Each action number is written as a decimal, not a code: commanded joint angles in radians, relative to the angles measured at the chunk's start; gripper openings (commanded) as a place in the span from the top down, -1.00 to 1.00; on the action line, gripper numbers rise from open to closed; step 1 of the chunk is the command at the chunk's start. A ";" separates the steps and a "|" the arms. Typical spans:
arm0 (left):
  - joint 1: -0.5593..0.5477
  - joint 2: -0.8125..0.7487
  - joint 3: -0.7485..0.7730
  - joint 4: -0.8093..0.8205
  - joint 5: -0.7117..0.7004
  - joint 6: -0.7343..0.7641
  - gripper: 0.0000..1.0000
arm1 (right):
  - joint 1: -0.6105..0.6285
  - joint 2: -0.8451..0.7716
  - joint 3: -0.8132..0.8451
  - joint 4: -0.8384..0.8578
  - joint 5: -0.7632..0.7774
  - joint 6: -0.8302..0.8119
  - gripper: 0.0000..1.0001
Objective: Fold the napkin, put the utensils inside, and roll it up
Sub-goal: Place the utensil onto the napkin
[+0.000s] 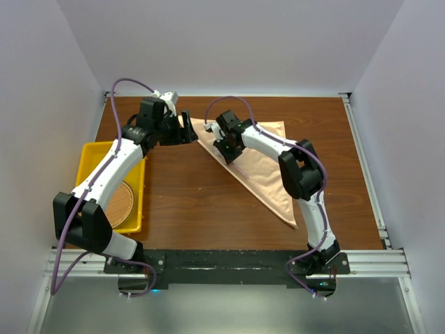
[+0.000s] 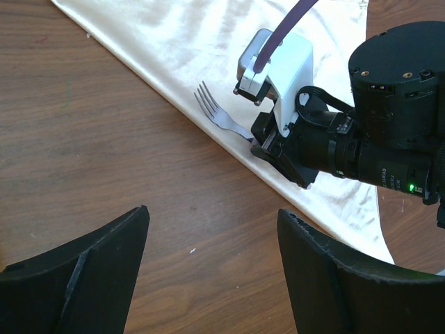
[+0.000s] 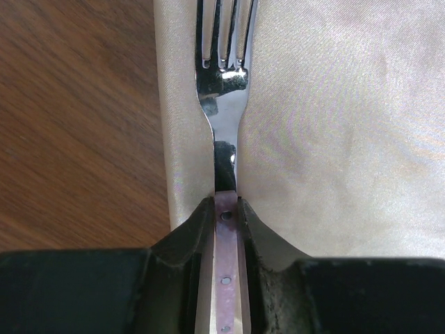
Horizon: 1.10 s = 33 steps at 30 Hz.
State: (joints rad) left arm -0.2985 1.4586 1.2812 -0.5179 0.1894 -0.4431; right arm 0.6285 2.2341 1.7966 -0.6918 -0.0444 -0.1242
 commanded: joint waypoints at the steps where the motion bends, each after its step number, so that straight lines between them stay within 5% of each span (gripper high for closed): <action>1: 0.006 -0.030 0.009 0.033 0.005 0.021 -0.60 | 0.007 0.002 0.012 0.011 -0.009 0.001 0.54; 10: 0.035 0.012 0.007 0.102 0.047 -0.023 -0.63 | 0.008 -0.048 0.197 -0.176 0.017 0.096 0.18; 14: 0.091 0.155 0.058 0.163 0.132 -0.078 -0.60 | 0.007 -0.175 0.231 -0.252 0.015 0.162 -0.07; 24: 0.211 0.606 0.393 0.302 0.197 -0.019 -0.22 | -0.131 -0.595 -0.173 -0.213 -0.054 0.225 -0.10; 33: 0.266 0.793 0.486 0.352 0.183 -0.022 -0.14 | -0.243 -0.700 -0.241 -0.196 -0.029 0.227 -0.10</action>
State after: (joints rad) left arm -0.0525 2.2253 1.7340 -0.2474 0.3599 -0.4858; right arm 0.3874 1.5528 1.5398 -0.9073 -0.0803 0.0929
